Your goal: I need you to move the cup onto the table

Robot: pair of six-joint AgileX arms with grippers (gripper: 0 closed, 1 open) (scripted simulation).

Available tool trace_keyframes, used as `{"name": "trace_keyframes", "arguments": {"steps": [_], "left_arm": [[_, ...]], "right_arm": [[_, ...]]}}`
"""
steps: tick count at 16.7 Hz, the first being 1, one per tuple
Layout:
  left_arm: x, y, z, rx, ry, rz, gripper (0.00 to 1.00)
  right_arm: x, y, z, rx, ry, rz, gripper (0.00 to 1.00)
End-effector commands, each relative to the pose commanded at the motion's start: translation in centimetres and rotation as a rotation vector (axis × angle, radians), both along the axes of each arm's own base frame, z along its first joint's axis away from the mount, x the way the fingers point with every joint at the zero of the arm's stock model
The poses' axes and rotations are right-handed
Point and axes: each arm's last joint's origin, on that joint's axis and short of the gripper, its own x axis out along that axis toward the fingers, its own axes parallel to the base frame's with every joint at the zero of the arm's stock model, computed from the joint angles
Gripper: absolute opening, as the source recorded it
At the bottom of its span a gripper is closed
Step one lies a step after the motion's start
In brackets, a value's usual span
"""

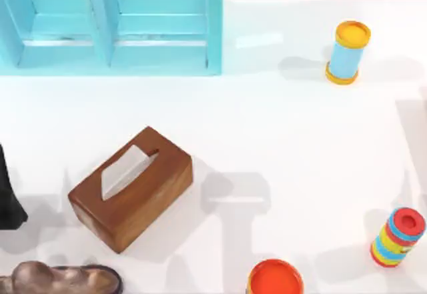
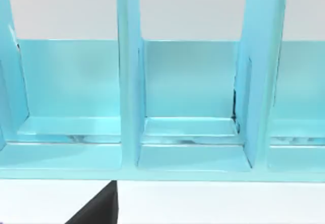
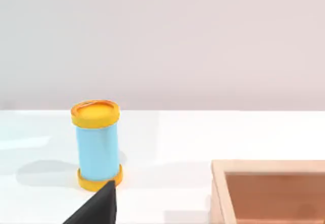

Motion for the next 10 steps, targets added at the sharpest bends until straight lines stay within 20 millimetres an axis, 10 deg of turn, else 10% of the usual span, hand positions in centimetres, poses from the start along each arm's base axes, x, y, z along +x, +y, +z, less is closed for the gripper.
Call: {"name": "trace_keyframes", "arguments": {"steps": [10], "left_arm": [[0.0,0.0,0.0,0.0,0.0,0.0,1.0]], "right_arm": [[1.1,-2.5,5.7,-0.17,0.394,-0.176,1.0]]}}
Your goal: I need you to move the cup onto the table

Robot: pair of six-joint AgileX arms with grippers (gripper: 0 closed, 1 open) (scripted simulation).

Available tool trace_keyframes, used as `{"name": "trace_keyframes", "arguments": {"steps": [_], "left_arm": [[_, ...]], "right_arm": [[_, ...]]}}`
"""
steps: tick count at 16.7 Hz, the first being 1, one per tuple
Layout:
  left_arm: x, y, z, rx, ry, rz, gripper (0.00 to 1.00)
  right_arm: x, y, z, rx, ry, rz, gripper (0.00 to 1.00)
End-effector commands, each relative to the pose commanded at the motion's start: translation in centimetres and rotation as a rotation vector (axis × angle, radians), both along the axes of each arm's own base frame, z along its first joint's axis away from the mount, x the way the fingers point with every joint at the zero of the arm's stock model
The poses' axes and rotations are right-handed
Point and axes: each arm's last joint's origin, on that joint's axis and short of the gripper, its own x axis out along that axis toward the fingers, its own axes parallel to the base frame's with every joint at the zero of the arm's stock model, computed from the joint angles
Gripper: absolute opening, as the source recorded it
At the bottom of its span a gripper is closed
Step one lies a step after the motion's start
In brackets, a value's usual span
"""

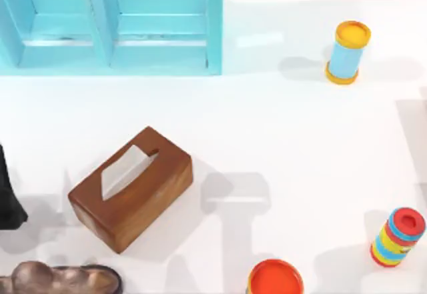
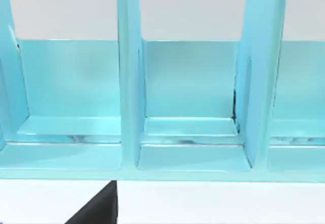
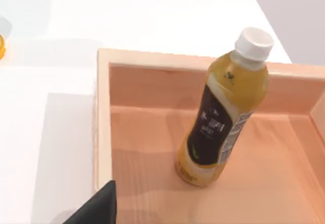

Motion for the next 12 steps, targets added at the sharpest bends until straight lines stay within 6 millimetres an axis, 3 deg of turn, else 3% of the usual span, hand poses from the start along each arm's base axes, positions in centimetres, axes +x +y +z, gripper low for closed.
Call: {"name": "trace_keyframes", "arguments": {"steps": [5,9,12], "left_arm": [[0.0,0.0,0.0,0.0,0.0,0.0,1.0],[0.0,0.0,0.0,0.0,0.0,0.0,1.0],[0.0,0.0,0.0,0.0,0.0,0.0,1.0]], "right_arm": [[4.2,-4.4,3.6,-0.006,0.533,-0.078,1.0],[7.5,-9.6,3.9,0.106,0.909,-0.059,1.0],[8.7,-12.8,3.5,0.201,1.08,-0.028,1.0]]}}
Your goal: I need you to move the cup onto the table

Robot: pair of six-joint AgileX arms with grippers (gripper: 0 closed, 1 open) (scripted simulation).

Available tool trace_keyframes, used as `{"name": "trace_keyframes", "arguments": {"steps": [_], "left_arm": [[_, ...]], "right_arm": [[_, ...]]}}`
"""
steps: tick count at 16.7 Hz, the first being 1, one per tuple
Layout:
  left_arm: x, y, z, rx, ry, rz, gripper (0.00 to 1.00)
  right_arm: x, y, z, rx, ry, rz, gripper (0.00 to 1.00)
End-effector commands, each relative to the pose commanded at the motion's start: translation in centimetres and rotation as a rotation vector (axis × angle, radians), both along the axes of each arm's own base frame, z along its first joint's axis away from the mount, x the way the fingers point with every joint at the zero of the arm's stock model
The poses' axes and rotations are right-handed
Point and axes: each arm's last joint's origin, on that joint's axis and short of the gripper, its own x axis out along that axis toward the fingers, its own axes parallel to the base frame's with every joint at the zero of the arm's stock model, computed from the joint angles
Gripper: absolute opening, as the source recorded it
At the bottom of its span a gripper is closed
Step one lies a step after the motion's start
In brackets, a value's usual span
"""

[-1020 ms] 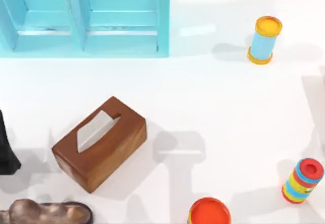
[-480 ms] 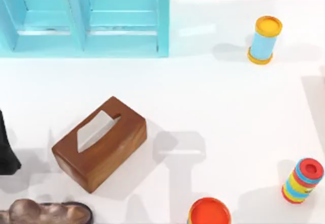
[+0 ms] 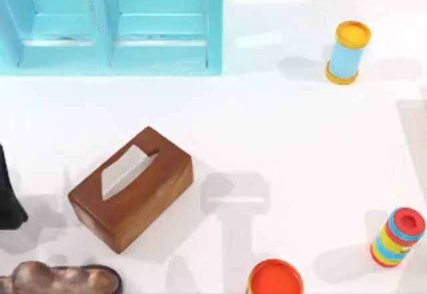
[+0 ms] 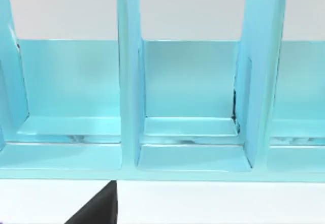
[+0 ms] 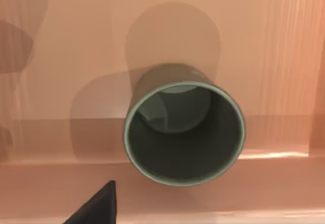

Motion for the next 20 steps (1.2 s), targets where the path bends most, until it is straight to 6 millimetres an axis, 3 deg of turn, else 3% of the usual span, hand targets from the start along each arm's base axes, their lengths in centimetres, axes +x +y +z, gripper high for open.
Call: {"name": "trace_keyframes", "arguments": {"steps": [4,10,20], "left_arm": [[0.0,0.0,0.0,0.0,0.0,0.0,1.0],[0.0,0.0,0.0,0.0,0.0,0.0,1.0],[0.0,0.0,0.0,0.0,0.0,0.0,1.0]], "right_arm": [[0.3,-2.0,-0.3,0.069,0.087,-0.004,1.0],[0.4,-1.9,-0.7,0.069,0.088,-0.003,1.0],[0.4,-2.0,-9.9,0.067,0.085,-0.004,1.0]]}}
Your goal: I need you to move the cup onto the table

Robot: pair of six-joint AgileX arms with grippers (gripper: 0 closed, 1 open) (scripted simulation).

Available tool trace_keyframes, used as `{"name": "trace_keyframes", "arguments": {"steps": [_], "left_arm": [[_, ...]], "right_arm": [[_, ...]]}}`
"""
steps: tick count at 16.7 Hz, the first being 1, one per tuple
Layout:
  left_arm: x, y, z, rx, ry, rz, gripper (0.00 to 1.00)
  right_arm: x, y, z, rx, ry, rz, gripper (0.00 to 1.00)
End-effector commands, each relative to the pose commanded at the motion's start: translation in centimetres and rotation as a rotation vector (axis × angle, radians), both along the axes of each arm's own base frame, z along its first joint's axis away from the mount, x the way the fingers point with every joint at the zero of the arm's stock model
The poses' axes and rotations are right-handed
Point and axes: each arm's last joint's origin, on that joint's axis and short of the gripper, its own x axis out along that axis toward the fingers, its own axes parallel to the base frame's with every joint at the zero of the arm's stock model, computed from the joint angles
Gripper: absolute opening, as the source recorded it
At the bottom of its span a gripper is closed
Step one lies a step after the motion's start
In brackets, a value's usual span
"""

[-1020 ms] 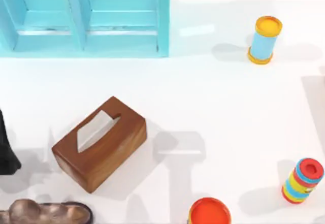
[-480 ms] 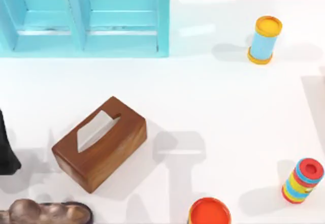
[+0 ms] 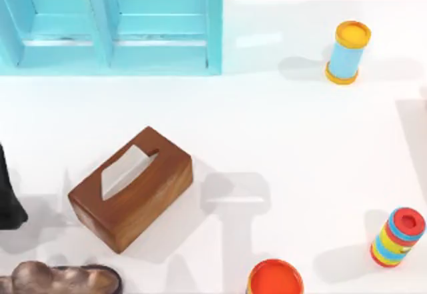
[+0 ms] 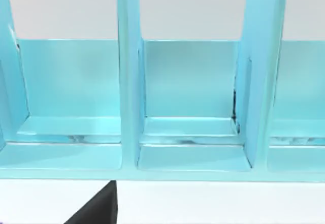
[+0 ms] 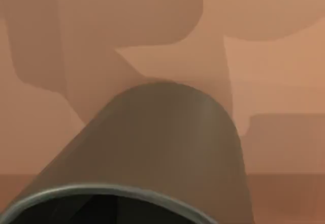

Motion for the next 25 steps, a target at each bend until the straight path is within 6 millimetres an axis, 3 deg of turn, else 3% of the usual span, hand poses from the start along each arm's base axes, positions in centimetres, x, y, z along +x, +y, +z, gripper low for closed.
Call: {"name": "trace_keyframes", "arguments": {"steps": [5,18,25], "left_arm": [[0.0,0.0,0.0,0.0,0.0,0.0,1.0],[0.0,0.0,0.0,0.0,0.0,0.0,1.0],[0.0,0.0,0.0,0.0,0.0,0.0,1.0]], "right_arm": [[-0.07,0.01,-0.32,0.002,0.002,0.0,1.0],[-0.07,0.01,-0.32,0.002,0.002,0.0,0.02],[-0.07,0.01,-0.32,0.002,0.002,0.0,0.0]]}}
